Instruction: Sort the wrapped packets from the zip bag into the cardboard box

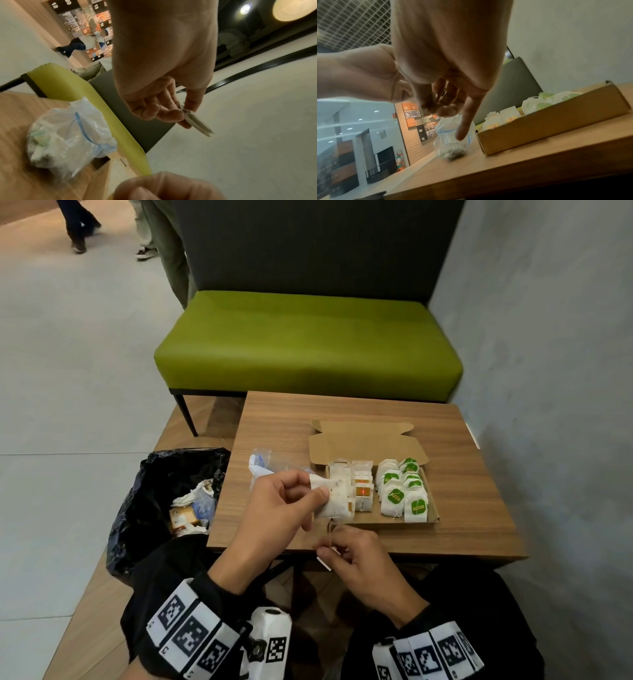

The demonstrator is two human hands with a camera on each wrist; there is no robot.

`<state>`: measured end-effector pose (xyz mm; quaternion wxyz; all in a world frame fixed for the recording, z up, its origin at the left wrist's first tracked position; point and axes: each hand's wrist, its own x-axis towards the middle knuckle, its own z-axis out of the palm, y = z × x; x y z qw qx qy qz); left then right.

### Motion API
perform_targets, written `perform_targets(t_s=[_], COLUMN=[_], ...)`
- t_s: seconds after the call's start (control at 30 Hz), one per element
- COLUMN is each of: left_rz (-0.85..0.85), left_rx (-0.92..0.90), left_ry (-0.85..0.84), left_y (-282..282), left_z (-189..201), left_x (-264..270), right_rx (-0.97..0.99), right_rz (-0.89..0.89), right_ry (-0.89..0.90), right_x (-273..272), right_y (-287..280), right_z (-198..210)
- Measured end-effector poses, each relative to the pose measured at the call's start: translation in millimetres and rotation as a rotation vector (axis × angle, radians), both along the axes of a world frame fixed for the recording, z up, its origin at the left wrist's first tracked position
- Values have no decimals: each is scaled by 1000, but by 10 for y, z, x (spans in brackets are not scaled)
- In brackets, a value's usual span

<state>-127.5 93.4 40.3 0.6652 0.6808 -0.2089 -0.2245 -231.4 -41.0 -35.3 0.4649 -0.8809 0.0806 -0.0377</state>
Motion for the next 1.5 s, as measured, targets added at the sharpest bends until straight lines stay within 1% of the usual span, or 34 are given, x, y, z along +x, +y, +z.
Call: perform_targets(t_s=[0.03, 0.1, 0.17, 0.27, 0.4, 0.43, 0.6, 0.73, 0.8, 0.9, 0.97, 1.03, 1.13, 1.27, 1.4, 1.5], left_rz=[15, 45, 76, 98, 35, 27, -43, -86, -92, -99, -122, -151, -165, -188, -254, -247], left_rx=[32, 126, 195, 171, 158, 146, 109, 98, 91, 86, 86, 92, 126, 149, 134, 134], left_ry=[-60, -189, -267, -240, -175, -153, -110, -76, -61, -72, -86, -103, -138, -147, -138, -115], left_y=[0, 0, 0, -7, -5, 1, 21, 17, 12, -15, -46, -84, -149, -264, -340, -354], left_z=[-27, -95, -185, -319, -412, -419, -446, -513, -530, -536, -525, -535, -551, -598, -618, -656], left_x=[26, 57, 67, 55, 14, 8, -26, -54, -70, -69, -52, -26, 8, 27, -17, -29], right_rx=[93, 338, 531, 614, 845, 868, 803, 771, 676, 467, 410, 450, 592, 555, 577, 608], right_rz=[-30, -150, -248, -273, -166, -162, -342, -425, -456, -501, -530, -531, -472, -456, -523, -556], right_ry=[9, 20, -15, -71, -73, -74, -120, -105, -114, -141, -153, -128, -48, -23, -93, -79], right_x=[-24, -56, -65, -63, -84, -85, -42, -6, 10, 18, 9, -12, -54, -67, -57, -43], right_y=[20, 59, 81, 95, 47, 35, 35, 80, 86, 79, 44, -35, -162, -281, -343, -354], right_z=[12, 68, 135, 196, 206, 212, 228, 190, 153, 117, 136, 161, 197, 168, 139, 107])
